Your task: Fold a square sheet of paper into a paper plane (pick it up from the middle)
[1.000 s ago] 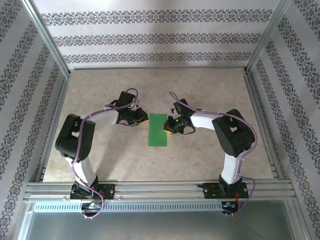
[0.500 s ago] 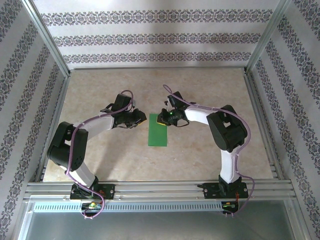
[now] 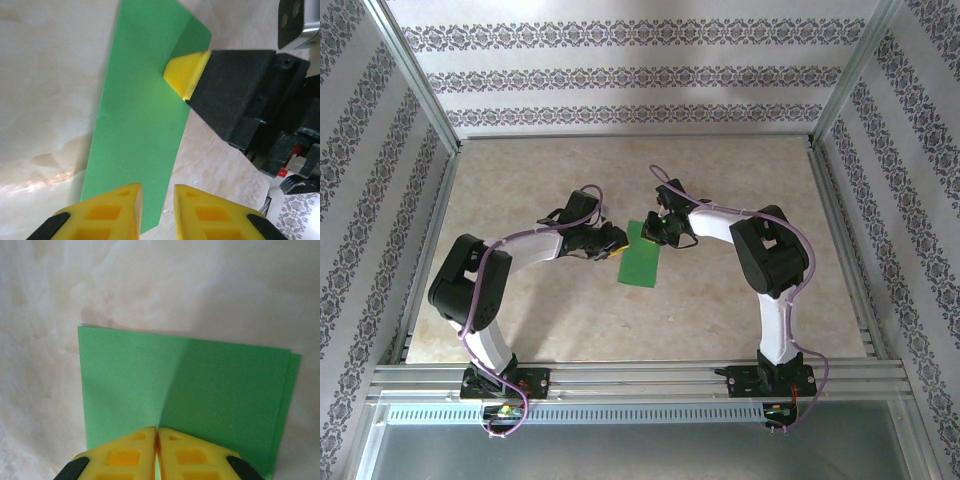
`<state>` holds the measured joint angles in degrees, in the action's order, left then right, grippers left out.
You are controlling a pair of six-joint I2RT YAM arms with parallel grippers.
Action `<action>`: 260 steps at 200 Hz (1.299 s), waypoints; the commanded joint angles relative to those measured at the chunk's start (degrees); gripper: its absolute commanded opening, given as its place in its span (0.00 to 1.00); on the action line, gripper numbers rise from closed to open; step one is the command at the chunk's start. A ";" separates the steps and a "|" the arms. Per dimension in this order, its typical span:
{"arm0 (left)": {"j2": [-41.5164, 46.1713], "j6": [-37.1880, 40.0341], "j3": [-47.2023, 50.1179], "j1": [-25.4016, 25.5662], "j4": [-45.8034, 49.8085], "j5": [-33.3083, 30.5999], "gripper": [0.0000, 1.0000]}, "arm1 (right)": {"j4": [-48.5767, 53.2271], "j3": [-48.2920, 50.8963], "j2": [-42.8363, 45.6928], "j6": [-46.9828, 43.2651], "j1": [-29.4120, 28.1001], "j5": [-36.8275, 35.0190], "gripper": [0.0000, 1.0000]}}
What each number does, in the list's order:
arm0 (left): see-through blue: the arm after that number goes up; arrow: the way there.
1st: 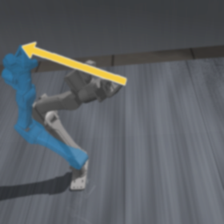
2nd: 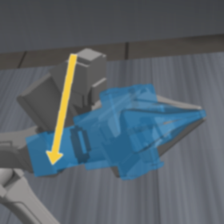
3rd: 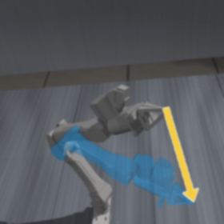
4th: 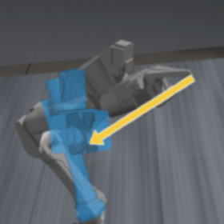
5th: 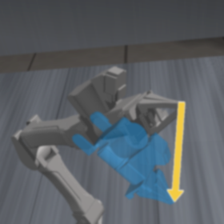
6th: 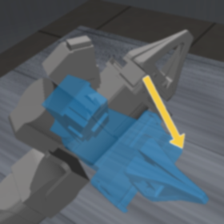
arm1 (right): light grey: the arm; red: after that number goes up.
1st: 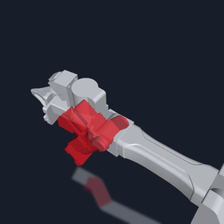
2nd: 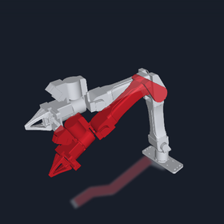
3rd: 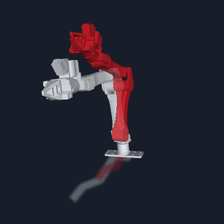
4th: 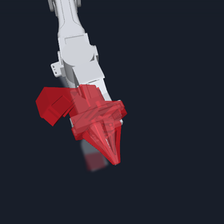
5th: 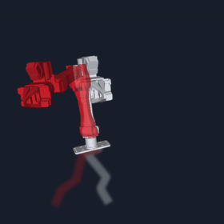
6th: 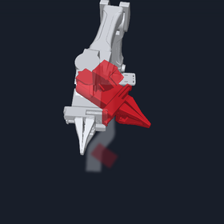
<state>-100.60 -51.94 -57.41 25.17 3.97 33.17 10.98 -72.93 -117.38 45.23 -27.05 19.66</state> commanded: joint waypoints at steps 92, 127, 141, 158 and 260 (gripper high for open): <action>-8.57 1.75 -3.42 3.09 3.41 0.67 0.18 | 1.75 3.93 -0.22 1.85 1.82 -3.59 0.13; -8.09 3.20 -0.44 3.13 5.09 -0.82 0.17 | 1.60 3.63 0.31 1.61 2.17 -3.15 0.13; -7.73 3.45 0.56 3.05 5.26 -0.82 0.17 | 1.93 3.33 0.17 1.52 2.26 -3.22 0.13; -6.98 4.05 1.87 3.09 5.92 -0.97 0.17 | 2.11 3.31 -0.17 1.56 2.34 -3.36 0.13; 1.55 12.42 -3.34 3.10 18.05 -0.19 0.17 | 0.92 1.72 5.84 0.78 3.14 2.22 0.23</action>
<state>-100.42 -40.88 -56.36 27.70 21.76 33.76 9.41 -71.00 -115.68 46.59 -24.80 20.45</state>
